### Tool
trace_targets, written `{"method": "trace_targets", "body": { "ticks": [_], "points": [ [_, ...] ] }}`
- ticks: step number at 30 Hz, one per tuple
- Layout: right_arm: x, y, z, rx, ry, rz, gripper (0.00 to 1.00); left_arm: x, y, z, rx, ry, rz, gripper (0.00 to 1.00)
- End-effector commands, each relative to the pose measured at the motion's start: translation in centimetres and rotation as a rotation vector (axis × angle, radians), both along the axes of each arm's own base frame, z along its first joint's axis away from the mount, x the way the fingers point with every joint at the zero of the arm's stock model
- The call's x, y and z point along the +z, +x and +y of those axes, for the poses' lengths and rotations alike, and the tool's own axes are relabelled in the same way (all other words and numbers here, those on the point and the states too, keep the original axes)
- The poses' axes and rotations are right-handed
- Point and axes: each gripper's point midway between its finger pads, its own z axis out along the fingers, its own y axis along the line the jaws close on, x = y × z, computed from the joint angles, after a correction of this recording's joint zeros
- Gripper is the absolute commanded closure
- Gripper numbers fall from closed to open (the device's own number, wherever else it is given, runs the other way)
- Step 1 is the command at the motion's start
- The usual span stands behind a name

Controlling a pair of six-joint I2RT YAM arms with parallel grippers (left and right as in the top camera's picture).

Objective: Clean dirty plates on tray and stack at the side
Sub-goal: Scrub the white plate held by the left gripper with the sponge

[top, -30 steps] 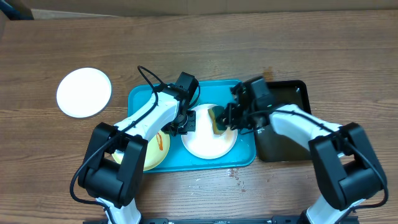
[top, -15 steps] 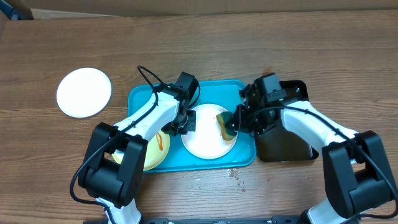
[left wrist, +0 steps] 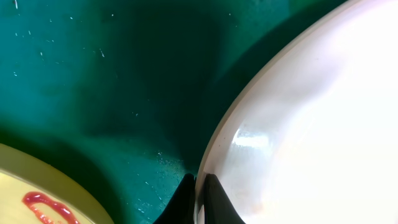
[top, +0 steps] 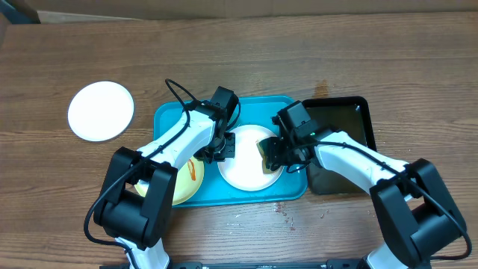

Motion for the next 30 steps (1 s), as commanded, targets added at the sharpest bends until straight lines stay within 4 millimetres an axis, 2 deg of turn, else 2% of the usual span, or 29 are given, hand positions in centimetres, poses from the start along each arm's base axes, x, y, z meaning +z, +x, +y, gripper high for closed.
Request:
{"method": "trace_targets", "body": {
  "ticks": [1, 6, 11, 13, 16, 18, 19, 21, 24, 27, 30],
  "points": [
    [-1.3, -0.5, 0.5, -0.058, -0.026, 0.035, 0.96, -0.4, 0.0, 0.3, -0.018, 0.022, -0.001, 0.96],
    [-0.9, -1.0, 2.3, -0.070, 0.029, 0.052, 0.96, -0.4, 0.0, 0.3, -0.019, 0.022, -0.001, 0.96],
    [0.9, -0.8, 4.8, -0.008, 0.191, 0.056, 0.96, -0.4, 0.0, 0.3, -0.026, 0.022, -0.001, 0.96],
    [2.3, -0.1, 5.5, 0.021, 0.269, 0.044, 0.96, -0.4, 0.0, 0.3, -0.026, 0.022, -0.001, 0.96],
    [5.5, 0.8, 6.0, 0.091, 0.399, 0.015, 0.96, -0.4, 0.0, 0.3, -0.026, 0.022, -0.001, 0.96],
    [7.4, 1.5, 5.6, 0.097, 0.449, -0.011, 0.96, -0.4, 0.0, 0.3, -0.026, 0.022, -0.001, 0.96],
    [8.4, 2.2, 4.6, 0.069, 0.449, -0.034, 0.96, -0.4, 0.0, 0.3, -0.026, 0.022, -0.001, 0.96],
    [8.6, 2.4, 3.6, 0.041, 0.439, -0.026, 0.96, -0.4, 0.0, 0.3, -0.026, 0.022, -0.001, 0.96],
    [8.0, 2.1, 2.5, 0.005, 0.418, 0.022, 0.96, -0.4, 0.0, 0.3, -0.026, 0.022, -0.001, 0.96],
    [7.5, 1.7, 2.1, -0.003, 0.420, 0.046, 0.96, -0.4, 0.0, 0.3, -0.026, 0.022, -0.003, 0.96],
    [8.3, 2.2, 2.0, 0.002, 0.466, 0.037, 0.96, -0.4, 0.0, 0.3, -0.026, 0.022, -0.002, 0.96]
  ]
}}
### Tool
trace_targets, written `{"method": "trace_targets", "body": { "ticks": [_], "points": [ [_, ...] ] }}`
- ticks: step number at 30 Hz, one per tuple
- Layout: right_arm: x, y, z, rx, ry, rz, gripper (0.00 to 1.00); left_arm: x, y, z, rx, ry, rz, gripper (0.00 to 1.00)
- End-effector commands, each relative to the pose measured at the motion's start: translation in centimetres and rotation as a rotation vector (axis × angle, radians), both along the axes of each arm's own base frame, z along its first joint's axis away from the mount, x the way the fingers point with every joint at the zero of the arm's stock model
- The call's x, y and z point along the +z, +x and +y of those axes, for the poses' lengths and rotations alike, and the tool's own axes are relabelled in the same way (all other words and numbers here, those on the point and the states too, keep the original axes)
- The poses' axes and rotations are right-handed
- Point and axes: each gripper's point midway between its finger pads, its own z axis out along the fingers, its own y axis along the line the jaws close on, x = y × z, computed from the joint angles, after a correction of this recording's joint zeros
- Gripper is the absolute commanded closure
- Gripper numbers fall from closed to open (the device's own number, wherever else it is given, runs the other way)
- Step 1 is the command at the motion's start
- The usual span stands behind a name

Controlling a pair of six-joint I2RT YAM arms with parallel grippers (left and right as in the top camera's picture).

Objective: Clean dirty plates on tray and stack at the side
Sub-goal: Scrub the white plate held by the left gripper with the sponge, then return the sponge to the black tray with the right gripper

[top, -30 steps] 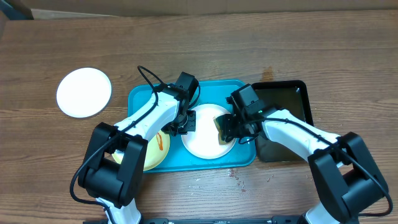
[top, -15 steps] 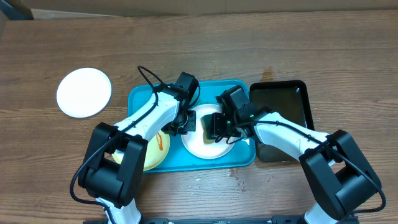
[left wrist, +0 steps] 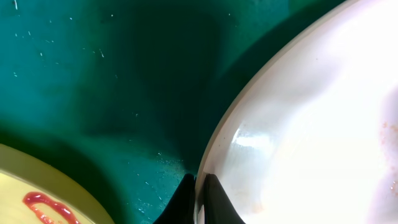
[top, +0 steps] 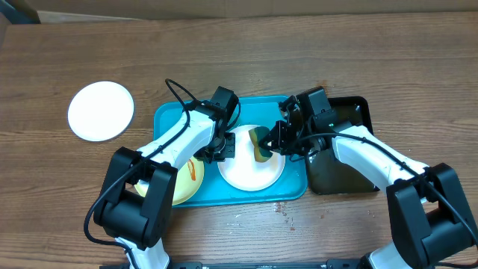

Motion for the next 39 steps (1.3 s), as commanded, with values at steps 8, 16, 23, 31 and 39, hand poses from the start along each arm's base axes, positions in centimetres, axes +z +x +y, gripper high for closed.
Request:
{"method": "trace_targets", "body": {
  "ticks": [8, 16, 23, 31, 39],
  "points": [
    [2.1, 1.6, -0.5, 0.011, 0.048, -0.097, 0.96, -0.4, 0.0, 0.3, -0.023, 0.022, -0.001, 0.96],
    [5.9, 3.6, -7.5, -0.140, -0.028, -0.180, 0.96, 1.4, 1.1, 0.3, -0.073, 0.042, -0.022, 0.96],
    [2.7, 1.0, -18.6, -0.343, -0.410, -0.036, 0.96, 6.2, 4.0, 1.0, -0.082, 0.153, -0.155, 0.96],
    [-0.8, -2.0, -23.6, -0.411, -0.637, 0.083, 0.96, 15.5, 7.1, 2.6, -0.091, 0.401, -0.446, 0.96],
    [-2.7, -3.1, -23.6, -0.405, -0.640, 0.103, 0.96, 24.3, 6.6, 1.3, -0.200, 0.721, -0.760, 0.96]
  ]
}}
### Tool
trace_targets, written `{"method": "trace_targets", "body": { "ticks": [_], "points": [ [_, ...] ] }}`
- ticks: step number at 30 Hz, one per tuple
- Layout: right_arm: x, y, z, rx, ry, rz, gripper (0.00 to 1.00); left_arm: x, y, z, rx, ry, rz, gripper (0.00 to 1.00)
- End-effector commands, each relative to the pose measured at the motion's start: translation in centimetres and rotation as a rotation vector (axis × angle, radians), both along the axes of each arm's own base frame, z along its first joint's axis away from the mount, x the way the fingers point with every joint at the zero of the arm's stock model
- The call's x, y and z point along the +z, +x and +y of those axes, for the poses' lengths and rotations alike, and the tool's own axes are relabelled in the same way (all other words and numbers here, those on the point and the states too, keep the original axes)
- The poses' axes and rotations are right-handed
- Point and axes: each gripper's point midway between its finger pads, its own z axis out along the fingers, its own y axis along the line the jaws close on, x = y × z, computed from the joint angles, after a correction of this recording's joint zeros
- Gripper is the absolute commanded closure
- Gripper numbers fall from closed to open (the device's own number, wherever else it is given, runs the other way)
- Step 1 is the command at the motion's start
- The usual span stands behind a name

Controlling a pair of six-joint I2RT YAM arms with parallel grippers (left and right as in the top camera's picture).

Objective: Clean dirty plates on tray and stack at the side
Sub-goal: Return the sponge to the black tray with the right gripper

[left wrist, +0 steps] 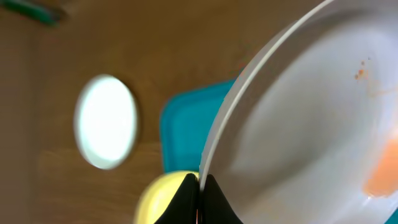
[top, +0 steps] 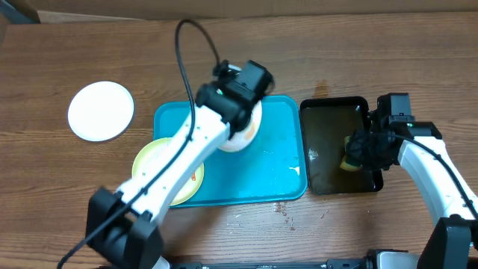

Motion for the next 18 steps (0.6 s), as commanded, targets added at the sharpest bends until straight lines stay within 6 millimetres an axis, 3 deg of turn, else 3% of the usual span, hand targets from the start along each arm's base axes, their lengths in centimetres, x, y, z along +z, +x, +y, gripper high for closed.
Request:
{"method": "trace_targets", "body": {
  "ticks": [1, 4, 7, 8, 13, 18],
  "points": [
    [-1.2, -0.9, -0.5, 0.001, -0.026, 0.017, 0.96, 6.2, 0.0, 0.0, -0.034, 0.242, -0.215, 0.96],
    [-2.3, -1.1, -0.4, 0.001, -0.026, 0.004, 0.92, 8.8, -0.8, -1.4, -0.074, 0.387, -0.310, 0.96],
    [-2.8, -1.2, -0.4, 0.001, -0.026, -0.002, 0.70, 11.0, -1.6, -2.2, -0.077, 0.490, -0.395, 0.96],
    [-2.8, -1.2, -0.4, 0.001, -0.026, -0.003, 0.57, 11.4, -1.9, -2.6, -0.082, 0.511, -0.412, 0.96],
    [-2.8, -1.1, -0.4, 0.001, -0.027, -0.006, 0.17, 11.6, -2.9, -4.5, -0.145, 0.528, -0.420, 0.96],
    [-2.8, -1.1, -0.4, 0.001, -0.027, -0.009, 0.04, 11.9, -3.3, -5.0, -0.156, 0.536, -0.437, 0.96]
  ]
}}
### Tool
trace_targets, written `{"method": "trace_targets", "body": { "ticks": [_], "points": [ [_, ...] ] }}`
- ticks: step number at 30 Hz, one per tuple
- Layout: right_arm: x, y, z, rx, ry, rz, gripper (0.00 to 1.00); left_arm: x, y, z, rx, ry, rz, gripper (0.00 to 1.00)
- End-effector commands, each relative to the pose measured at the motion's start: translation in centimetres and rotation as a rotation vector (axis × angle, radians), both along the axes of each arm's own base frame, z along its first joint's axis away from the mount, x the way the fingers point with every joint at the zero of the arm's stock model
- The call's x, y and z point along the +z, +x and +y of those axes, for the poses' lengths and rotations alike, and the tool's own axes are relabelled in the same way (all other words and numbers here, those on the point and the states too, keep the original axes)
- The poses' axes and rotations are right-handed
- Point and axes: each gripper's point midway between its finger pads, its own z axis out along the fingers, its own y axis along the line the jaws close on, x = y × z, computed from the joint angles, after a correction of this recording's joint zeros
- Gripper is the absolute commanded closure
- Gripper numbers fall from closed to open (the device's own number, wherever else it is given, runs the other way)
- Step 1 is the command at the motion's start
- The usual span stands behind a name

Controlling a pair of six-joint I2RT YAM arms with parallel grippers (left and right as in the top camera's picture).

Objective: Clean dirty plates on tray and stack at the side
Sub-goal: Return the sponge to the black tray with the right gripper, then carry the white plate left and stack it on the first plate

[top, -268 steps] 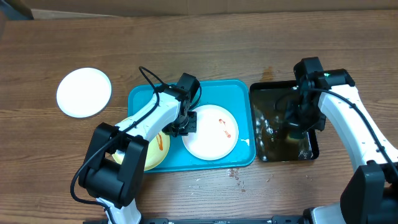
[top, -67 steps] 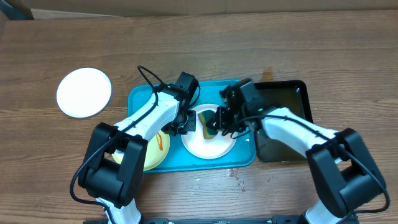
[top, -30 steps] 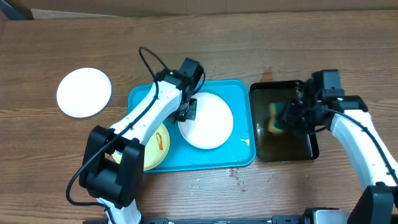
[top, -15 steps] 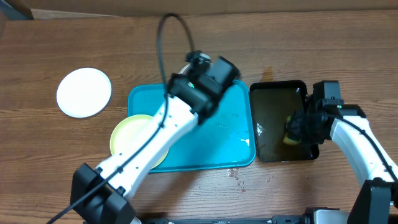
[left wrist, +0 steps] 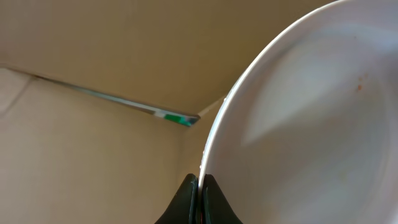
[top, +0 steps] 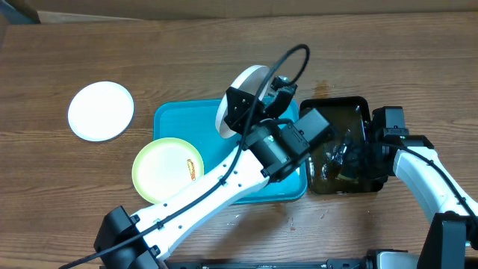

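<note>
My left gripper is raised well above the teal tray, shut on the rim of a white plate held on edge. The left wrist view shows the fingertips pinching that rim, and the plate's face carries small orange specks. A yellow-green plate with a red smear lies on the tray's left end. A clean white plate lies on the table at the far left. My right gripper is low inside the black bin, blurred, so its jaws and the sponge cannot be made out.
The black bin stands right of the tray and holds dark liquid. My raised left arm crosses over the tray's middle and right end. A cardboard wall runs along the table's far edge.
My left gripper has lifted the white plate higher and tipped it on edge above the tray's far right corner. The right gripper stays in the black bin, now blurred.
My left gripper pinched the white plate's rim on the tray while the right gripper held a sponge on the plate's right side, then on its middle. Later the plate was lifted off the tray and the sponge was in the bin. Now the plate stands on edge, high up.
</note>
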Motion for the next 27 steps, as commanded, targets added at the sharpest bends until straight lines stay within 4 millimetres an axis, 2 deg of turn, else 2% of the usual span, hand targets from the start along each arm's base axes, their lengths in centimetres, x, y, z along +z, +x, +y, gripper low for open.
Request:
{"method": "trace_targets", "body": {
  "ticks": [1, 9, 11, 14, 20, 23, 27],
  "points": [
    [0.0, 0.0, -0.2, 0.000, -0.011, -0.004, 0.01, 2.2, -0.3, 0.4, 0.020, 0.021, -0.073, 0.96],
    [0.0, 0.0, -0.2, -0.001, -0.011, -0.004, 0.00, 1.8, -0.2, 0.2, 0.012, -0.006, -0.059, 0.96],
    [0.0, 0.0, -0.2, -0.001, -0.011, -0.005, 0.00, 0.5, 0.1, -0.1, -0.012, -0.056, 0.007, 0.96],
    [0.0, 0.0, -0.2, -0.001, -0.011, -0.005, 0.00, -2.8, 0.7, -0.7, -0.047, -0.206, 0.158, 0.96],
    [0.0, 0.0, -0.2, -0.001, -0.011, -0.005, 0.00, -8.4, 2.6, 0.2, -0.017, -0.623, 0.435, 0.96],
    [0.0, 0.0, -0.2, -0.001, -0.011, -0.005, 0.00, -9.7, 4.2, 1.9, 0.009, -0.835, 0.532, 0.96],
    [0.0, 0.0, -0.2, -0.001, -0.011, -0.005, 0.00, -10.2, 6.6, 7.5, 0.102, -1.078, 0.558, 0.96]
  ]
}}
